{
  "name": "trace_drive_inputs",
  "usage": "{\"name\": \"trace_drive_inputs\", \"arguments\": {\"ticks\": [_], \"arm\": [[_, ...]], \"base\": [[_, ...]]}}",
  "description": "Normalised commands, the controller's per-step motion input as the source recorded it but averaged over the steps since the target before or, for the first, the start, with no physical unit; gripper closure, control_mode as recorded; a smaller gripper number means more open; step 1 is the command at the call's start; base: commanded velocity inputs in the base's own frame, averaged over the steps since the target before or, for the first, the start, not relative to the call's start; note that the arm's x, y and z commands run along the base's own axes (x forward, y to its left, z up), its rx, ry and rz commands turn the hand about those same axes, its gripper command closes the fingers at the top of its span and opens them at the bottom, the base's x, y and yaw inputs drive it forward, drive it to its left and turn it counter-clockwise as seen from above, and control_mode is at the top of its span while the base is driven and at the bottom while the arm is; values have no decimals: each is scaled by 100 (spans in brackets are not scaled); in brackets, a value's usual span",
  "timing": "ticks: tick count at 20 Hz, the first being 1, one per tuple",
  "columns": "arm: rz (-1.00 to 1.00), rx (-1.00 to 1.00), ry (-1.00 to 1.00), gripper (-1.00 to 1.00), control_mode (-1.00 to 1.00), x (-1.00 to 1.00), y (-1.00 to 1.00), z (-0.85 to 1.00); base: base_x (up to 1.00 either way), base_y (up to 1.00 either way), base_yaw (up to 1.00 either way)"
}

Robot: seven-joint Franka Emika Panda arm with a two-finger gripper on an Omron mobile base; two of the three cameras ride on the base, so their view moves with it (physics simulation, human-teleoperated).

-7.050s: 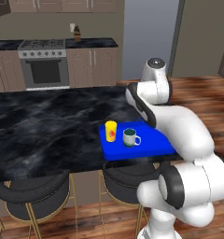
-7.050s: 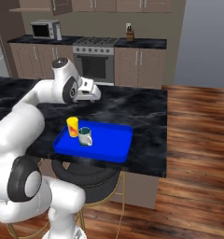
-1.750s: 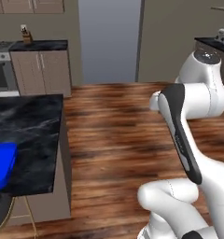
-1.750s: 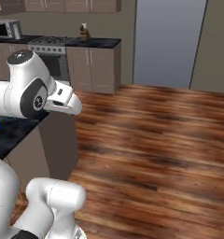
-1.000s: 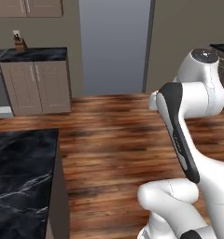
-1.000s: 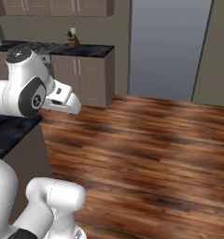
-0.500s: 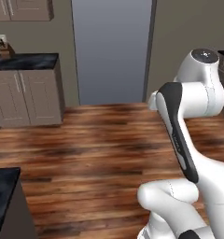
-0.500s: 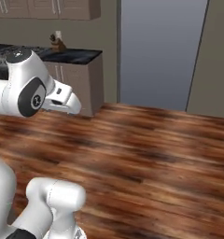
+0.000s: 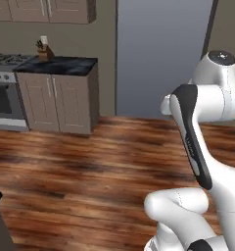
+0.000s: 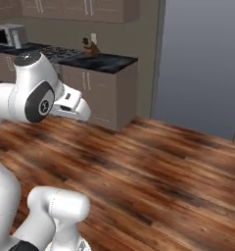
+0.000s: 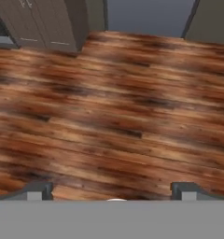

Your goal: There is a tray on the dining counter. Grab the cup, mug, and pitcher and place them on the tray. The pitcher may be placed next to the tray if it cannot fit the tray.

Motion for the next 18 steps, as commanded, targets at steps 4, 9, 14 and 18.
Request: {"name": "trace_drive_inputs", "arguments": {"ticks": [4, 9, 14, 18], "arm": [[0, 0, 0, -100, 100, 0, 0, 0], [0, 0, 0, -100, 100, 0, 0, 0], [0, 0, 0, -100, 100, 0, 0, 0], [0, 0, 0, -100, 100, 0, 0, 0]], "base": [[31, -27, 81], [32, -28, 79], [38, -52, 67], [24, -100, 42]]}}
